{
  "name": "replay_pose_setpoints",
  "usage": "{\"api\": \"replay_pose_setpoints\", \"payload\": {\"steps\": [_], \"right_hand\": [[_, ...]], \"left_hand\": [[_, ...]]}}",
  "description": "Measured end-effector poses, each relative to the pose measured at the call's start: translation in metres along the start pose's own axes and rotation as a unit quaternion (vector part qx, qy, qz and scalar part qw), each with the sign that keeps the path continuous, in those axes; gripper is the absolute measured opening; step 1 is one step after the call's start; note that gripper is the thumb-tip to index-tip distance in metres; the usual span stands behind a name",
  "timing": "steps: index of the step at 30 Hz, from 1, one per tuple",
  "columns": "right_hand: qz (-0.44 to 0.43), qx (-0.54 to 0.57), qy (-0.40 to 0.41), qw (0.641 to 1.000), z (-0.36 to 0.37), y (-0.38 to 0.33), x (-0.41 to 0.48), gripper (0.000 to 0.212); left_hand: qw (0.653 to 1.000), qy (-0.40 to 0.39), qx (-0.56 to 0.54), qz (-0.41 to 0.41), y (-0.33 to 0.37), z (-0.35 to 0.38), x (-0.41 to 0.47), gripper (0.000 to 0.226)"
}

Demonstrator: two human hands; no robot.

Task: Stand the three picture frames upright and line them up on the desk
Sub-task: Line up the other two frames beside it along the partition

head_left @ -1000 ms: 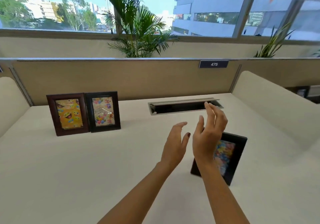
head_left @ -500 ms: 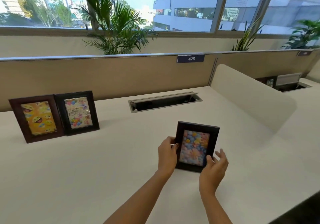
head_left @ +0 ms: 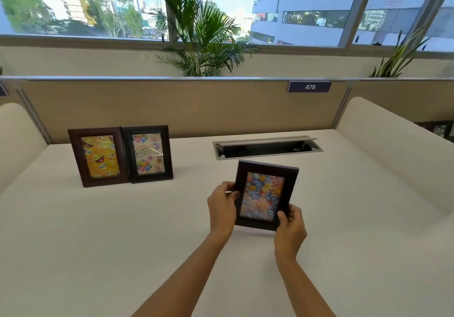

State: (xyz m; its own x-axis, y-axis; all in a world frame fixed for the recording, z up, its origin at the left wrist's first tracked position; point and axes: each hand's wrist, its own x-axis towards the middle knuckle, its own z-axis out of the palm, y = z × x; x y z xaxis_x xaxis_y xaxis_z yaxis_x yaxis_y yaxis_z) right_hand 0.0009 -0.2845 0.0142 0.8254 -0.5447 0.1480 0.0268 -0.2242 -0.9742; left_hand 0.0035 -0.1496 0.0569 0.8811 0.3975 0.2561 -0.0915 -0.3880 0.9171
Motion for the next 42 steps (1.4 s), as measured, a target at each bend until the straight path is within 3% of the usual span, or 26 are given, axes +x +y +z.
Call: {"api": "replay_pose_setpoints", "payload": {"steps": [6,14,20,24,28,42], "right_hand": [[0.018,0.041,-0.146,0.988,0.069,-0.018,0.007,0.020],[0.013,0.056,-0.210,0.976,0.161,-0.032,0.030,0.020],[0.023,0.049,-0.220,0.974,0.217,-0.034,0.054,0.019],[0.028,0.046,-0.225,0.973,0.239,-0.032,0.066,0.021],[0.021,0.040,-0.240,0.970,0.252,-0.029,0.065,0.017],[0.013,0.003,-0.231,0.973,0.267,-0.020,0.066,0.025]], "left_hand": [[0.997,0.071,0.025,-0.003,-0.017,-0.052,0.044,0.017],[0.995,0.080,0.032,-0.043,-0.064,-0.084,0.089,0.037],[0.988,0.103,0.087,-0.073,-0.107,-0.083,0.110,0.050],[0.963,0.108,0.237,-0.063,-0.128,-0.080,0.116,0.058],[0.944,0.078,0.315,-0.051,-0.141,-0.072,0.114,0.064],[0.928,0.024,0.365,-0.077,-0.158,-0.059,0.111,0.065]]}}
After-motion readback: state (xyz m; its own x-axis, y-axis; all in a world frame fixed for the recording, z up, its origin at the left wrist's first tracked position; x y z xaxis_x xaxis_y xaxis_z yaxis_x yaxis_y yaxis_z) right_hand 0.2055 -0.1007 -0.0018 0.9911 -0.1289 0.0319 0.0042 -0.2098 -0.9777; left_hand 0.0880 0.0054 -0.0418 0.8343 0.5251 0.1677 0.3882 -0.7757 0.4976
